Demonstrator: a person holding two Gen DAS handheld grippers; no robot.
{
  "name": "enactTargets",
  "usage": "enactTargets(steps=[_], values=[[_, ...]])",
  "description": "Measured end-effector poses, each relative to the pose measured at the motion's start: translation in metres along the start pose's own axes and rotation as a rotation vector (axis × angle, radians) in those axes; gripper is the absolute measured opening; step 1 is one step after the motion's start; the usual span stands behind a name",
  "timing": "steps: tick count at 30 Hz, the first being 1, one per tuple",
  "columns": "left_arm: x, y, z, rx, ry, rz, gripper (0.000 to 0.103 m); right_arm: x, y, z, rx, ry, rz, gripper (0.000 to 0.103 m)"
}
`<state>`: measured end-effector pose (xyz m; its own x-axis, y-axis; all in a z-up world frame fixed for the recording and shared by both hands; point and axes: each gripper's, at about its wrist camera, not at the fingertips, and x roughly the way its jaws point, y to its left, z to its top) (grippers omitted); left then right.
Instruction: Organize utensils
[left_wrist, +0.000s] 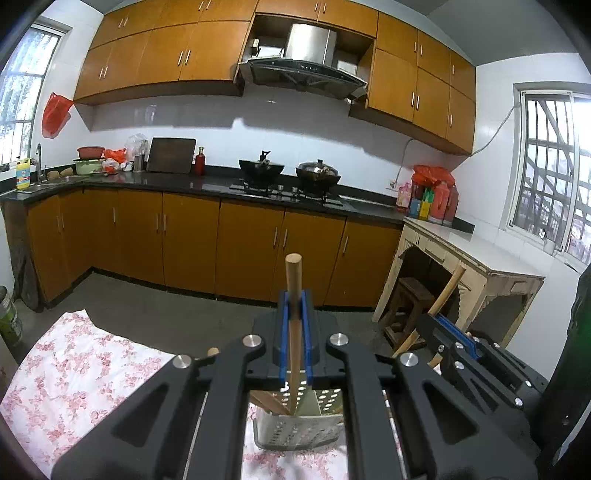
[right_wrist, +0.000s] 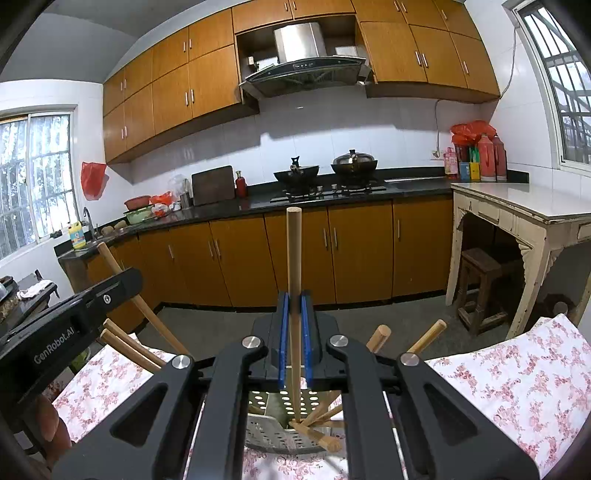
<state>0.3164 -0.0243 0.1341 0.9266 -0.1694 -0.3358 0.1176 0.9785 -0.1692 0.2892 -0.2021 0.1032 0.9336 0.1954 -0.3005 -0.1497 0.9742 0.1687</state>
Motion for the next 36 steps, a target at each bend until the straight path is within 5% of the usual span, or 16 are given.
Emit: enactTargets(steps=[2,3,4,12,18,27,36], values=[[-0.004,0.003,0.003,-0.006,0.001,-0.006,0.017,-0.006,-0.003,0.001,0.008,-0.007,0.009,0.017],[-0.007,0.004,0.004,-0.007,-0.002,-0.006,0.029,-0.011,-0.006,0.004,0.013,-0.020,0.005,0.032],[-0.012,0.006,0.005,-0.008,-0.010,-0.002,0.034,-0.017,-0.009,0.006,0.018,-0.039,-0.001,0.037],[-0.065,0.021,0.014,-0.001,-0.055,0.031,0.051,-0.071,-0.019,0.017,0.042,-0.089,0.026,0.039],[-0.127,0.032,-0.002,0.033,-0.067,0.055,0.063,-0.133,-0.011,0.005,0.005,-0.117,0.036,0.055],[-0.215,0.028,-0.088,0.151,-0.025,0.069,0.085,-0.202,-0.006,-0.064,-0.011,-0.056,0.023,0.079],[-0.258,0.039,-0.168,0.129,0.029,0.126,0.099,-0.228,-0.010,-0.130,0.055,0.019,-0.011,0.101]])
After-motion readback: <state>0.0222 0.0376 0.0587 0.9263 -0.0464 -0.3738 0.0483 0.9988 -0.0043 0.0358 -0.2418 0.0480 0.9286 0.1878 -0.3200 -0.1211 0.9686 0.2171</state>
